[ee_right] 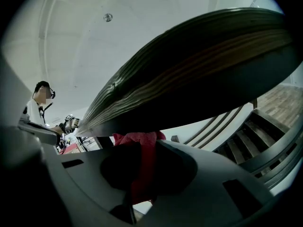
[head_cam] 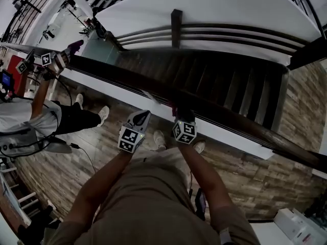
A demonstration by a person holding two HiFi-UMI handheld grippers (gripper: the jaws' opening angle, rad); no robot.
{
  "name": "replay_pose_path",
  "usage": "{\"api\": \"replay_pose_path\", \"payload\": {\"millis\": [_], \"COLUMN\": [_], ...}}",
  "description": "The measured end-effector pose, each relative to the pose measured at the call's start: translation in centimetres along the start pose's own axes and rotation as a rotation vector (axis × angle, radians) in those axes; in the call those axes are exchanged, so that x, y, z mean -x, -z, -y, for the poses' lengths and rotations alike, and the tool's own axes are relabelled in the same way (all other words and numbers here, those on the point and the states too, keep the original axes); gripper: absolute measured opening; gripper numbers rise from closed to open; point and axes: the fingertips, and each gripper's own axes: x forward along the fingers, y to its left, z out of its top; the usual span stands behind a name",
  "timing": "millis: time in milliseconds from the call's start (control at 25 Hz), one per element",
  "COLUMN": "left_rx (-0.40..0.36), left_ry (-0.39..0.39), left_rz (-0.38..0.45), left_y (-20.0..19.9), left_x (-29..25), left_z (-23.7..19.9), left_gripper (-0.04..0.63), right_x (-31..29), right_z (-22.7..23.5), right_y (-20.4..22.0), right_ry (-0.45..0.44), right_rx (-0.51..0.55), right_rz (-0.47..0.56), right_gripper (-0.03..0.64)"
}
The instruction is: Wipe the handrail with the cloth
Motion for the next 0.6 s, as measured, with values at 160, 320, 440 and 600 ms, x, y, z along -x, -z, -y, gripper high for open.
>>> {"api": "replay_pose_path", "payload": {"millis": [160,320,440,600], "left_rx": [0.018,0.051,0.075,0.105], "left_ry": [0.003,-0.013,-0.015,-0.032], "left_rz": [0.013,0.031,0.041,0.052], "left_y": [-0.5,-1.7,-2.8,-5.3], "left_x": [-1.2,-3.0,-4.8,-6.3], "left_z": [2.5,5.5,9.0,13.7], "left_gripper": [0.015,0.015,0.015,0.015], "right_x": [1.6,3.2,5.0,7.5], "right_z": [2.4,5.1,8.6,12.3], "right_y": [-0.3,-0.8,-1.4,-2.9], "right_ry": [0.002,-0.006,-0.010,-0.039], "right_rx": [0.009,0.023,0.012,0.055], "right_rz": [-0.023,-0.060,-0.091,-0.131], "right_gripper": [0.077,0.077,0.077,0.077]}}
